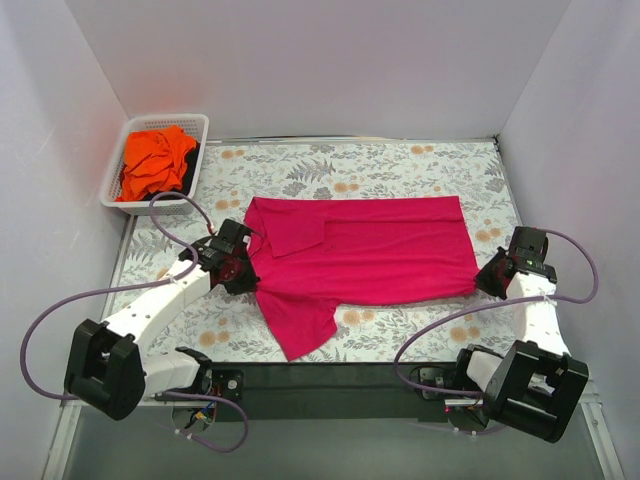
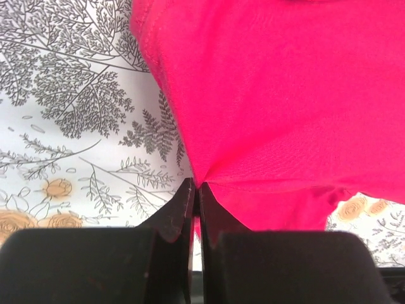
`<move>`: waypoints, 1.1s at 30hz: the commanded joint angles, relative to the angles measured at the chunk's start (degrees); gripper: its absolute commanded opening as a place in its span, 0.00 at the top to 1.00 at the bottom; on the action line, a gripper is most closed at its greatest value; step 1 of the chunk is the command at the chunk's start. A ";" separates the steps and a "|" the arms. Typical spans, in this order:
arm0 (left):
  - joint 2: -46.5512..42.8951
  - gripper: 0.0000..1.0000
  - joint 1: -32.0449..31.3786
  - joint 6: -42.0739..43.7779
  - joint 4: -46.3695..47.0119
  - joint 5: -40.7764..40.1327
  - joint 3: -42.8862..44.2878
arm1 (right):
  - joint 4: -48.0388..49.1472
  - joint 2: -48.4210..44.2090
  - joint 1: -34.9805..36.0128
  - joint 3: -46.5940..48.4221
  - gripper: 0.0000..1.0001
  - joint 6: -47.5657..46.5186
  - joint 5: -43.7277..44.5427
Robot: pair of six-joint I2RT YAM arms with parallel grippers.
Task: Fold and stack the t-shirts
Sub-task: Fold the tshirt
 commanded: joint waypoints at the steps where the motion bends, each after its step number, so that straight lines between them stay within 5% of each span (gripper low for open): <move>1: -1.78 1.00 0.14 -0.77 -5.09 -0.01 2.84 | -1.85 -1.73 -0.27 -1.33 0.99 1.35 -0.38; 14: -4.33 1.00 1.72 -4.90 -3.00 -1.42 1.08 | -1.77 3.27 1.49 6.75 0.99 1.00 -2.84; 33: 14.83 0.95 10.86 4.77 5.09 2.45 15.05 | -0.19 23.93 2.46 25.56 0.99 -5.16 -6.97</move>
